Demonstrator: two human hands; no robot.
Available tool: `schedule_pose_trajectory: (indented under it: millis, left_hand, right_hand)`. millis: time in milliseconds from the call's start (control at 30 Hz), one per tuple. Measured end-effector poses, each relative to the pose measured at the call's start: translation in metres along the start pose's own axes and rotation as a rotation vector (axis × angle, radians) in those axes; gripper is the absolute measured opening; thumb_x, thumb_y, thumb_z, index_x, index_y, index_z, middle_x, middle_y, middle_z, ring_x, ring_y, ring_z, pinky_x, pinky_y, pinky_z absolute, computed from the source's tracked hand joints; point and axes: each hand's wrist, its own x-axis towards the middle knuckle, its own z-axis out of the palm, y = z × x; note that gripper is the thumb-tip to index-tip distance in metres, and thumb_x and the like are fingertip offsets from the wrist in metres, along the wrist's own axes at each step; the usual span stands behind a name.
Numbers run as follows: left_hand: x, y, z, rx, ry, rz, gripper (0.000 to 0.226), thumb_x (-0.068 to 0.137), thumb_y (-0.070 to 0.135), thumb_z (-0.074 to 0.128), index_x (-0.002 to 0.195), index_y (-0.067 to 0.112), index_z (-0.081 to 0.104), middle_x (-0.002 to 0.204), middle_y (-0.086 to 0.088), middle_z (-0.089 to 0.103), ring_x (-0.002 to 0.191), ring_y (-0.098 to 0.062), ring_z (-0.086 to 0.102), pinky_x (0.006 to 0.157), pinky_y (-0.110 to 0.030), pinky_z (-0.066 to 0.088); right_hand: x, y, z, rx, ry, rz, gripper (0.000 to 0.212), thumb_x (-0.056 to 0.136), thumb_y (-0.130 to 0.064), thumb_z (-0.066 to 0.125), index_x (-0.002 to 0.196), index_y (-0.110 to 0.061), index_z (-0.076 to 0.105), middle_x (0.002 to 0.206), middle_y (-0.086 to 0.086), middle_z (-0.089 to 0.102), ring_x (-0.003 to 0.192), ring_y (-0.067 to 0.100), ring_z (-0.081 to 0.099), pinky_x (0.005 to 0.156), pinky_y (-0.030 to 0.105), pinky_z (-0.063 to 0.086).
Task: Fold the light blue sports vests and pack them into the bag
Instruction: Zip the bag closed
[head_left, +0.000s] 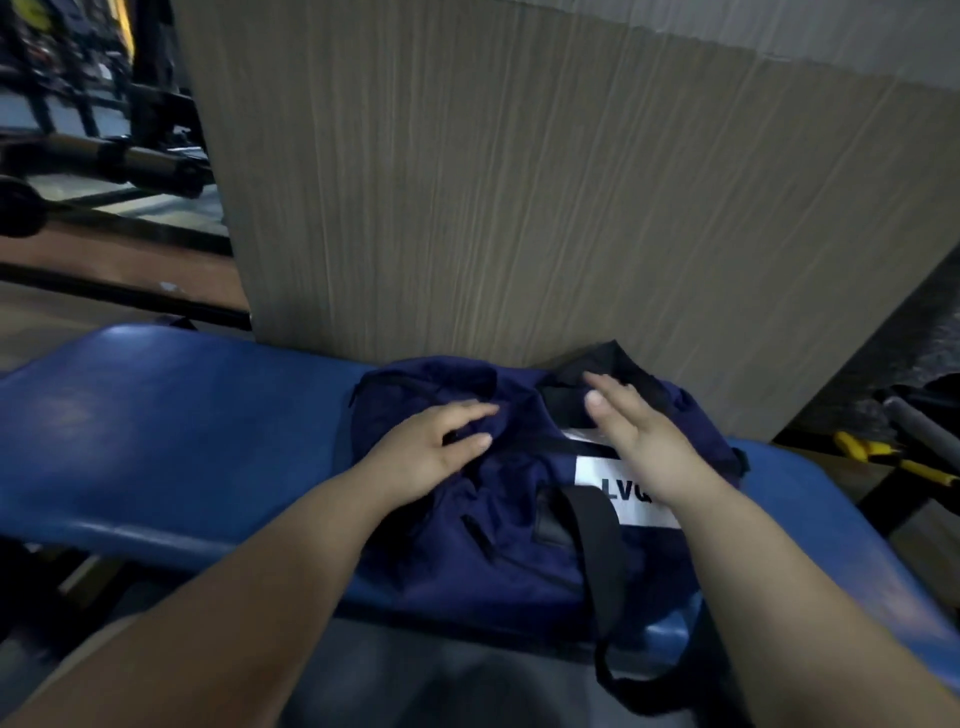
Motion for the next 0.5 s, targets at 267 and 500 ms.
schedule_pose_trajectory:
  millis: [267, 500]
  left_hand:
    - [-0.041, 0.014, -0.001, 0.38, -0.264, 0.125, 0.078, 0.07, 0.064, 0.072, 0.137, 0.059, 0.033, 0.156, 0.029, 0.006, 0.143, 0.002, -0.017, 0.114, -0.042, -0.014]
    - [-0.047, 0.013, 0.005, 0.501, 0.046, 0.172, 0.069, 0.069, 0.065, 0.072, 0.131, 0.053, 0.046, 0.152, 0.029, 0.024, 0.145, -0.004, -0.002, 0.117, -0.048, -0.01]
  right_hand:
    - [-0.054, -0.004, 0.022, -0.43, -0.24, -0.278, 0.127, 0.039, -0.098, 0.052, 0.138, -0.063, -0.021, 0.158, -0.028, -0.019, 0.143, -0.002, -0.027, 0.117, 0.041, -0.018]
    - [-0.052, 0.009, 0.03, -0.356, -0.092, -0.256, 0.106, 0.069, -0.071, 0.069, 0.147, -0.057, -0.001, 0.152, -0.035, -0.003, 0.145, -0.007, -0.013, 0.121, 0.046, -0.012]
